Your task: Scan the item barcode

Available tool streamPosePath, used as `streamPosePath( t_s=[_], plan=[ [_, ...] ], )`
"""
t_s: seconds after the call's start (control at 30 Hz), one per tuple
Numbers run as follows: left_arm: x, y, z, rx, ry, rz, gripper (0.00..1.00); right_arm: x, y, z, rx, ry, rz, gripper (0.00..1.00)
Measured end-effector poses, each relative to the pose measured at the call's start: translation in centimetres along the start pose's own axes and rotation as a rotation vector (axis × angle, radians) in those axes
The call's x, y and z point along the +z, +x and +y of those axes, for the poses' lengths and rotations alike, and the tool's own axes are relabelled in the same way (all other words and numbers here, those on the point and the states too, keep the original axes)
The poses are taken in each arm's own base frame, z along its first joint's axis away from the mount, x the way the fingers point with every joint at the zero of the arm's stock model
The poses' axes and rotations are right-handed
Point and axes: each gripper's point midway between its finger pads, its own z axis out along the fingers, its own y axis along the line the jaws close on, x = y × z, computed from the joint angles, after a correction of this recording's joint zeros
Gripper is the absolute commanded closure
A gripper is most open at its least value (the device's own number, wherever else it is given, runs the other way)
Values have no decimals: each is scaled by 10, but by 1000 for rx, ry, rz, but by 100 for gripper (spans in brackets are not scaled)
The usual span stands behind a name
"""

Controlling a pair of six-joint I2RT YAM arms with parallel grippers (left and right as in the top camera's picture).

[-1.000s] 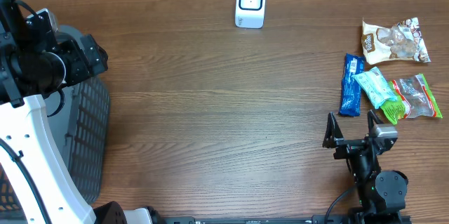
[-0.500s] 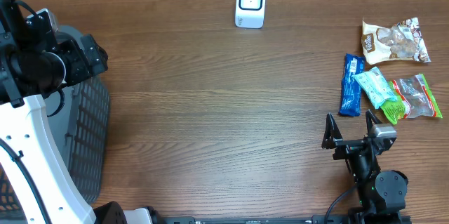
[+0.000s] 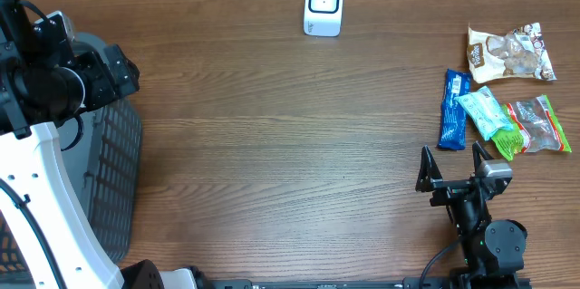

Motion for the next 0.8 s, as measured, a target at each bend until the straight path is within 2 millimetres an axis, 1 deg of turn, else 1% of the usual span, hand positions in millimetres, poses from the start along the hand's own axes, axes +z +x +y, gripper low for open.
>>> streamPosePath(
  t_s=[0.1, 0.17, 0.27, 0.3, 0.37, 0.4, 0.43, 0.53, 0.6, 0.63, 0.7, 0.8],
  plan=[
    [0, 0, -1, 3, 2, -1, 0, 0, 0, 0, 0, 0, 0, 0],
    [-2, 2, -7, 19, 11, -4, 1, 0, 0, 0, 0, 0, 0, 0],
    [-17, 10, -29, 83, 54, -35, 0, 0, 0, 0, 0, 0, 0, 0],
    [-29, 16, -42, 122, 81, -60, 0, 0, 0, 0, 0, 1, 1, 0],
    [-51, 26, -58, 176, 127, -107, 1, 0, 0, 0, 0, 0, 0, 0],
    [-63, 32, -63, 197, 146, -135, 0, 0, 0, 0, 0, 0, 0, 0],
    [-79, 39, -68, 218, 170, -174, 1, 0, 0, 0, 0, 0, 1, 0],
    [-115, 57, -67, 238, 203, -264, 0, 0, 0, 0, 0, 0, 0, 0],
    [-129, 71, -62, 241, 211, -311, 0, 0, 0, 0, 0, 0, 0, 0],
    [-133, 77, -59, 242, 212, -329, 0, 0, 0, 0, 0, 1, 1, 0],
    [-137, 82, -56, 246, 223, -395, 0, 0, 0, 0, 0, 0, 0, 0],
    [-129, 79, -57, 271, 242, -510, 0, 0, 0, 0, 0, 0, 0, 0]
  ],
)
